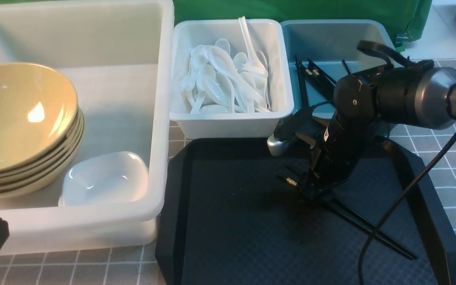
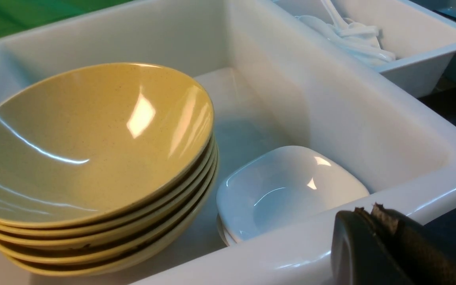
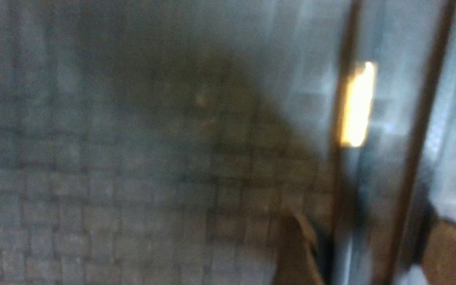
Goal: On grey table put chopsticks spoon bowls plates into blue grey white boxes.
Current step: 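Move the grippers toward the tableware on the black tray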
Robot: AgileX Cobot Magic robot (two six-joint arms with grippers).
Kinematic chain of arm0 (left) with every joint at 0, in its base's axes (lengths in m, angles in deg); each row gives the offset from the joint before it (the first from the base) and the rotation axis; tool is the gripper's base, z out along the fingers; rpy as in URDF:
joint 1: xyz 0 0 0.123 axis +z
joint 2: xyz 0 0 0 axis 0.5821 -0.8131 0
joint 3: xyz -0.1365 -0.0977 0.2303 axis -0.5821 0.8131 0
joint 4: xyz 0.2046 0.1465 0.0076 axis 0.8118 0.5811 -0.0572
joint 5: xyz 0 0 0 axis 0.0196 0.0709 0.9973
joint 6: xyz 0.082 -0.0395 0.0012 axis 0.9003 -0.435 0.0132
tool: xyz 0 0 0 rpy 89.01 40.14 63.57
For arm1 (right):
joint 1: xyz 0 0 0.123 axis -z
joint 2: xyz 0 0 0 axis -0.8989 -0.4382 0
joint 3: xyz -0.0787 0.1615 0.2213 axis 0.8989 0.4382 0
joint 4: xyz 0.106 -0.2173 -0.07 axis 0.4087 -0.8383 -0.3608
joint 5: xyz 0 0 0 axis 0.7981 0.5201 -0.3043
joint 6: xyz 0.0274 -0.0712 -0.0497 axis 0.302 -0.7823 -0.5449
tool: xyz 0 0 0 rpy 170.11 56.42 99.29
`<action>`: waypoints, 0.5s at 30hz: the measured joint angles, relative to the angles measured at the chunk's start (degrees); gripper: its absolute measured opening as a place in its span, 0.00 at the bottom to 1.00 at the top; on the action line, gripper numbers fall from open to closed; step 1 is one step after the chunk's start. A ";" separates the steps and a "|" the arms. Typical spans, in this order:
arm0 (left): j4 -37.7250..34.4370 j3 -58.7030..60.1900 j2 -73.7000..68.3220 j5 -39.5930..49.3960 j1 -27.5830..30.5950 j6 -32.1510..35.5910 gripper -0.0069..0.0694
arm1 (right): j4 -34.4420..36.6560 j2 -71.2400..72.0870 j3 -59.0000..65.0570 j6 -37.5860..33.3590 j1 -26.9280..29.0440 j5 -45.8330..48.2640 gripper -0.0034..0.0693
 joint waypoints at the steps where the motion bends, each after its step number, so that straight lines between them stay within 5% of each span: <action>1: 0.00 0.00 0.00 0.00 0.00 0.00 0.08 | -0.24 -0.21 -0.18 0.00 0.00 -0.06 0.57; 5: 0.00 0.00 0.00 0.00 0.00 0.06 0.08 | -0.40 -0.51 -0.48 1.19 -0.48 -0.13 0.24; 15: 0.11 0.00 0.00 -0.07 0.00 0.06 0.08 | 0.84 12.53 0.77 2.52 -3.37 -0.81 0.23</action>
